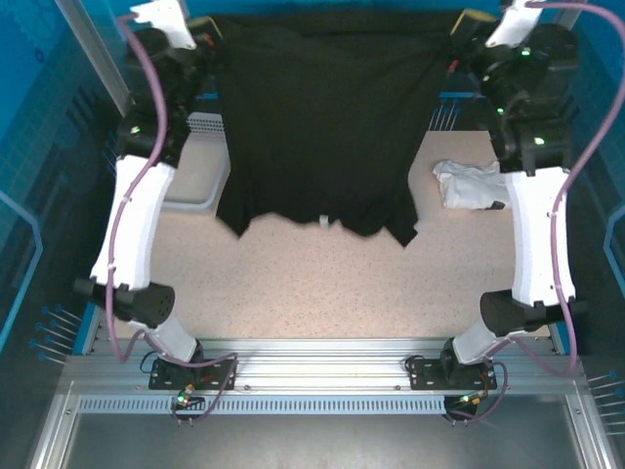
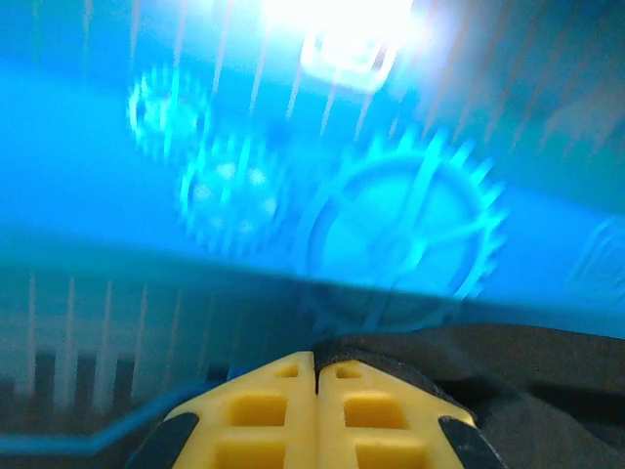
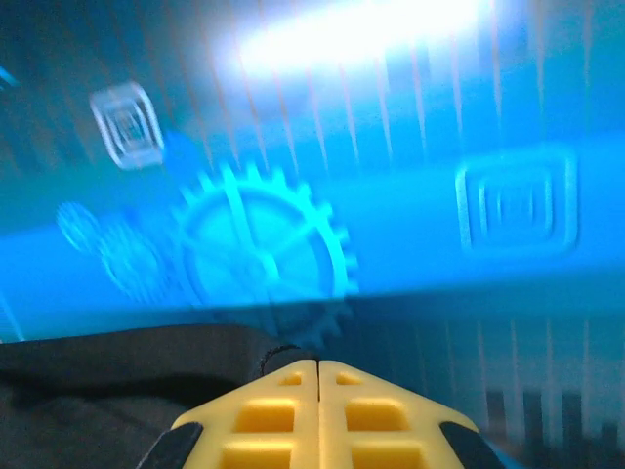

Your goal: Fold the inside-out t-shirt

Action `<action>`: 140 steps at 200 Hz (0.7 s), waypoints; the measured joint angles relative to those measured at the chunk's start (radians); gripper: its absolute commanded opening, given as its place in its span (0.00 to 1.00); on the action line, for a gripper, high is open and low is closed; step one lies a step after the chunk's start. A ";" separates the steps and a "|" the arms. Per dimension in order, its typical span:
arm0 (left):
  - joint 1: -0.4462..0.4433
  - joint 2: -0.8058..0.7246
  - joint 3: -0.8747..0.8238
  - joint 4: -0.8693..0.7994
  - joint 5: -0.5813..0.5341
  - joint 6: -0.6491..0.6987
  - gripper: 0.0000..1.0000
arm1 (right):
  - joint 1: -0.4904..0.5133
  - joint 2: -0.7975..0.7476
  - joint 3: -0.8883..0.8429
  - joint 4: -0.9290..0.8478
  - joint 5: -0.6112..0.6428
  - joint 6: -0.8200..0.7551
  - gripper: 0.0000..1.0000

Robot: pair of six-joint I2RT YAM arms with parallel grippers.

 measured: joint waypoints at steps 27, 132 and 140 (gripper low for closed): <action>0.001 -0.216 -0.092 0.047 0.051 0.001 0.00 | 0.000 -0.111 0.052 -0.021 -0.026 -0.011 0.00; -0.043 -0.971 -1.579 0.104 0.220 -0.229 0.00 | 0.000 -0.711 -1.215 -0.055 -0.148 0.061 0.00; -0.066 -0.975 -1.682 0.093 0.226 -0.267 0.01 | 0.000 -0.717 -1.307 -0.058 -0.158 0.072 0.00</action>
